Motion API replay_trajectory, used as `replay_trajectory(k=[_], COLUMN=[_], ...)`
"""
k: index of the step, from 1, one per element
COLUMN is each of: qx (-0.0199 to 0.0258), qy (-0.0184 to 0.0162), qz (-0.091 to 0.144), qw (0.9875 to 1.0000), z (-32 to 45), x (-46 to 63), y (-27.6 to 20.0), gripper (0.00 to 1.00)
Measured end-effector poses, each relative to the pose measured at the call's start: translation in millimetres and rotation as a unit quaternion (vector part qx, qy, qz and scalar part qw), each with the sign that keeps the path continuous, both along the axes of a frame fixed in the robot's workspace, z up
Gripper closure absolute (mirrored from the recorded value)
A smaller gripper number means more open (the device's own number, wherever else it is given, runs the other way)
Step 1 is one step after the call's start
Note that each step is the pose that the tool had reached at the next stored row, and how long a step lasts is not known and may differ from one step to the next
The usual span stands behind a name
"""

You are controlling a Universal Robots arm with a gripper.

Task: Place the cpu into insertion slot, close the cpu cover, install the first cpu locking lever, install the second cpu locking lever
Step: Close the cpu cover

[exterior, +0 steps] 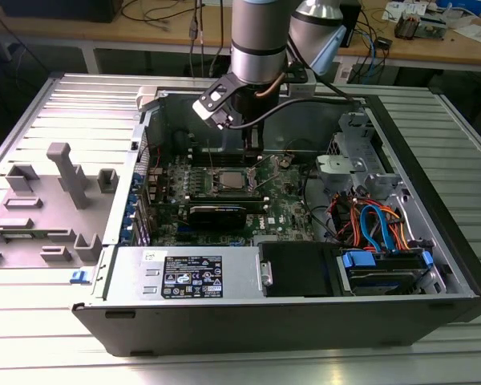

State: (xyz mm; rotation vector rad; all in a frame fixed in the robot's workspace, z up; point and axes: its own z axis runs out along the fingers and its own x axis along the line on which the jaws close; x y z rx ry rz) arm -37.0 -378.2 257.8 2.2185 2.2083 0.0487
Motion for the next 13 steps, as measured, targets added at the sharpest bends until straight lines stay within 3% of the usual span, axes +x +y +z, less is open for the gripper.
replay_trajectory(k=[13], qx=[0.0], qy=[0.0], qz=[0.0], qw=[1.0], z=[2.3], x=[1.7], y=[0.0], gripper=[0.89])
